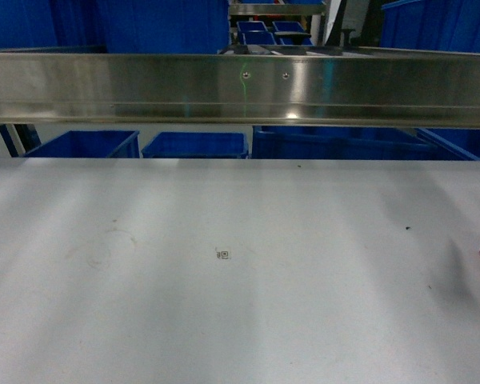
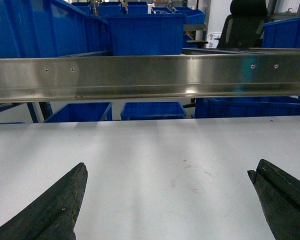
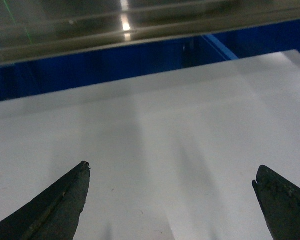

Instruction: Place magnetic block on left shelf second layer

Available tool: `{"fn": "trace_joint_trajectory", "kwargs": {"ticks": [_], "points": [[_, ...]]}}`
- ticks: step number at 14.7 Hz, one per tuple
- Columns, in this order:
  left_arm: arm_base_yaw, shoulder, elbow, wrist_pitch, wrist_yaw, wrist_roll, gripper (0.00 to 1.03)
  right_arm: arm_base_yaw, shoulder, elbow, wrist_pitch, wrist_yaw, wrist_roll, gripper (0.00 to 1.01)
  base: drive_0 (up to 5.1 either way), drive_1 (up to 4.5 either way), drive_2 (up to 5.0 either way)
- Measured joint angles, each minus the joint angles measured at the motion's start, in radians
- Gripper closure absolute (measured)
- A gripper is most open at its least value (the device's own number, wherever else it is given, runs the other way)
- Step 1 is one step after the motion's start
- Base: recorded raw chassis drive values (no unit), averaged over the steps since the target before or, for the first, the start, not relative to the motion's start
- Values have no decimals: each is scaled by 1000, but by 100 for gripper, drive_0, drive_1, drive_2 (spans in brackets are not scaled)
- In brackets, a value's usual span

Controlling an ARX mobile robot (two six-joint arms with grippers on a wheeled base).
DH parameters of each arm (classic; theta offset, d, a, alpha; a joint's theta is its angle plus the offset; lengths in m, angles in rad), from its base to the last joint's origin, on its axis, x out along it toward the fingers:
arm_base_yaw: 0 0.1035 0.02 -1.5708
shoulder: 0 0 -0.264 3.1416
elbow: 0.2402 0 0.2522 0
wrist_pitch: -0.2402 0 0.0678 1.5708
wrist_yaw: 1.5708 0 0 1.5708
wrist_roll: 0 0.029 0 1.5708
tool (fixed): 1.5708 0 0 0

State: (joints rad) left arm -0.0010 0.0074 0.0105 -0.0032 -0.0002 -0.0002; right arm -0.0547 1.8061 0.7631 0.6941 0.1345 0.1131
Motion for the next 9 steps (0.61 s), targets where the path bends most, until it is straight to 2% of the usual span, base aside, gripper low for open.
{"fn": "trace_joint_trajectory", "kwargs": {"ticks": [2,5,7,9], "points": [[0,0,0,0,0,0,5,2,95,44,-23,-1,-16,3,0,0,0],[0,0,0,0,0,0,5,1,178,118,-27,-5,-58,3,0,0,0],[0,0,0,0,0,0,5,-9,202,124,-36,-34,-74,3,0,0,0],[0,0,0,0,0,0,5,-39,209,92,-19,-58,-80,3,0,0,0]]}}
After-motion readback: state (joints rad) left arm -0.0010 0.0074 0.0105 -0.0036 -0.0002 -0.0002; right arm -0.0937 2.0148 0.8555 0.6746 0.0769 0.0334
